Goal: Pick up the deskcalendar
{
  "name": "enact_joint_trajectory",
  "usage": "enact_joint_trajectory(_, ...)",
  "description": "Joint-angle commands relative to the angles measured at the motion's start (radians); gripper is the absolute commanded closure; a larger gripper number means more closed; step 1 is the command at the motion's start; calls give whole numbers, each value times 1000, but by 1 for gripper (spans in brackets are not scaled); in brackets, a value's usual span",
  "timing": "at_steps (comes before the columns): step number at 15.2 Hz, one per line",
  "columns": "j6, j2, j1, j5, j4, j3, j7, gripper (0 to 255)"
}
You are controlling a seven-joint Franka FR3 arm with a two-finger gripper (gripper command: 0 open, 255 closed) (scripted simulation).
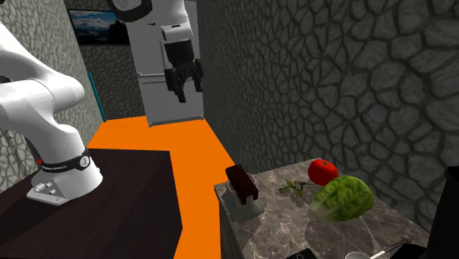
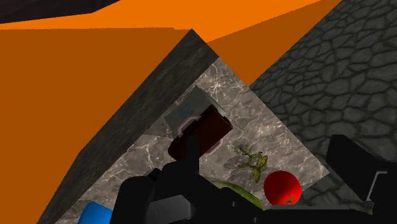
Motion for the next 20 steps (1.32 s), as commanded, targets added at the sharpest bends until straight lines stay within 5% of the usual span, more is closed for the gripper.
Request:
enact_joint_trajectory(1, 69, 71, -19, 4, 1, 24, 73, 0)
enact_joint_trajectory(11, 360, 446, -91, -55, 66, 105, 461, 0)
enact_joint_trajectory(20, 547, 801, -64, -161, 212, 40, 811, 0)
